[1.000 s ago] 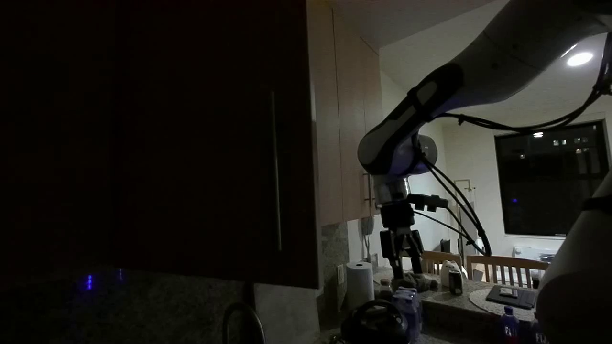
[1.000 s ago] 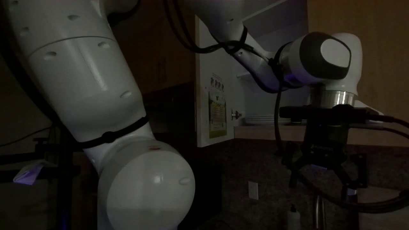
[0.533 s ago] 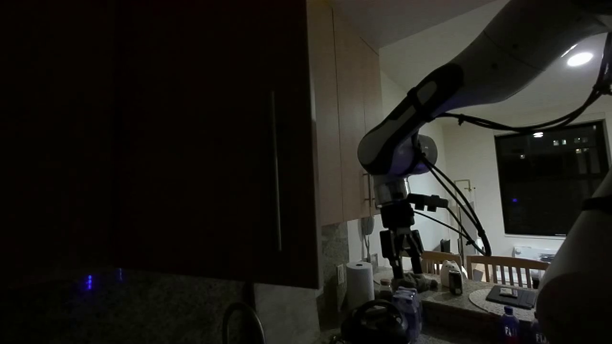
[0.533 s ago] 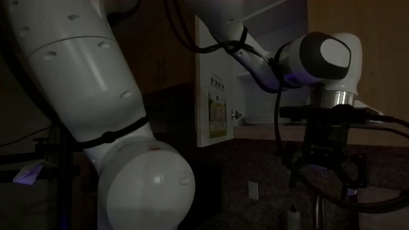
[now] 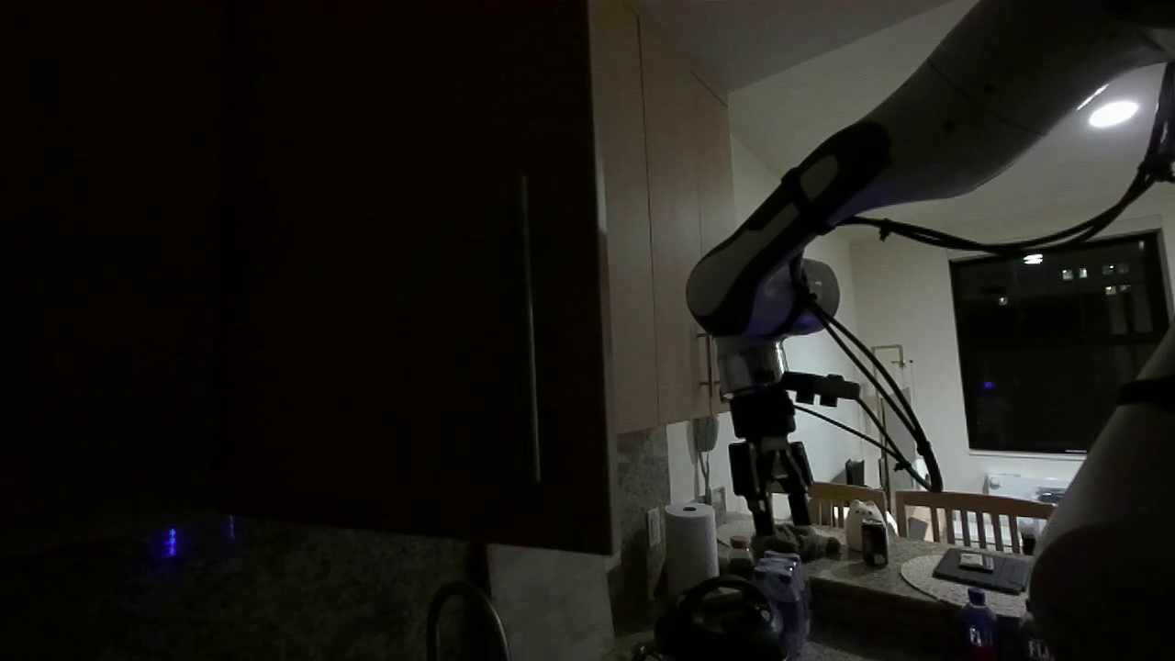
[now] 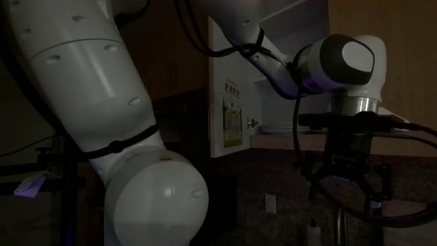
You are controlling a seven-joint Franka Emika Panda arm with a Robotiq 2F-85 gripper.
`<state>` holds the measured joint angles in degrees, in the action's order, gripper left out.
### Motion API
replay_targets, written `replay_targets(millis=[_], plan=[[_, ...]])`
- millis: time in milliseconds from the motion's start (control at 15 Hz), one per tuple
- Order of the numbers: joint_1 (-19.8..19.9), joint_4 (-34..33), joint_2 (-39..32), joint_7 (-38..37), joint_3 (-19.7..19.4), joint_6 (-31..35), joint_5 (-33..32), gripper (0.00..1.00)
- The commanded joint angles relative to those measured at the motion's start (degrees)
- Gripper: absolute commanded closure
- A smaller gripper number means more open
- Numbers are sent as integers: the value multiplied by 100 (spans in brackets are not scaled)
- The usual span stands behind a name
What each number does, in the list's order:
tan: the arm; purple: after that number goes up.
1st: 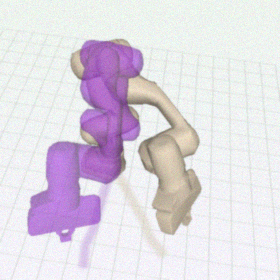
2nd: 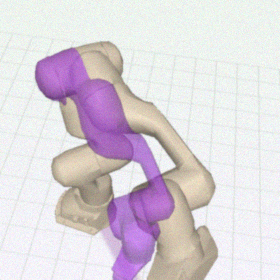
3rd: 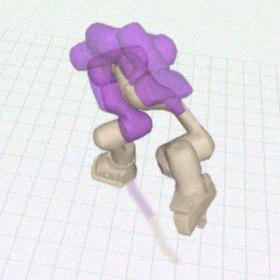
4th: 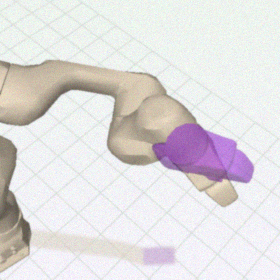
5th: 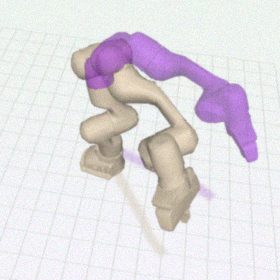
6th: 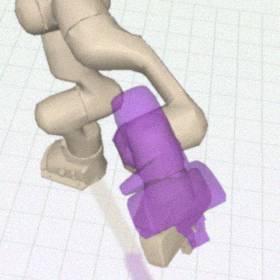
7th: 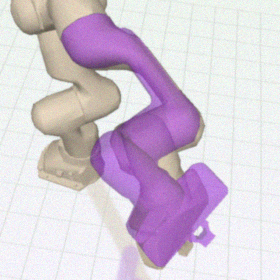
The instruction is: Close the drawer
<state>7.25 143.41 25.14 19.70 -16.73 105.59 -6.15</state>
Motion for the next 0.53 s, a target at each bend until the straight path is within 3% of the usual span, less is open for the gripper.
replay_targets(millis=[0,467], plan=[[64,-21,97,308,88,-98,-118,0],[38,-184,735,626,257,-658,-567,0]])
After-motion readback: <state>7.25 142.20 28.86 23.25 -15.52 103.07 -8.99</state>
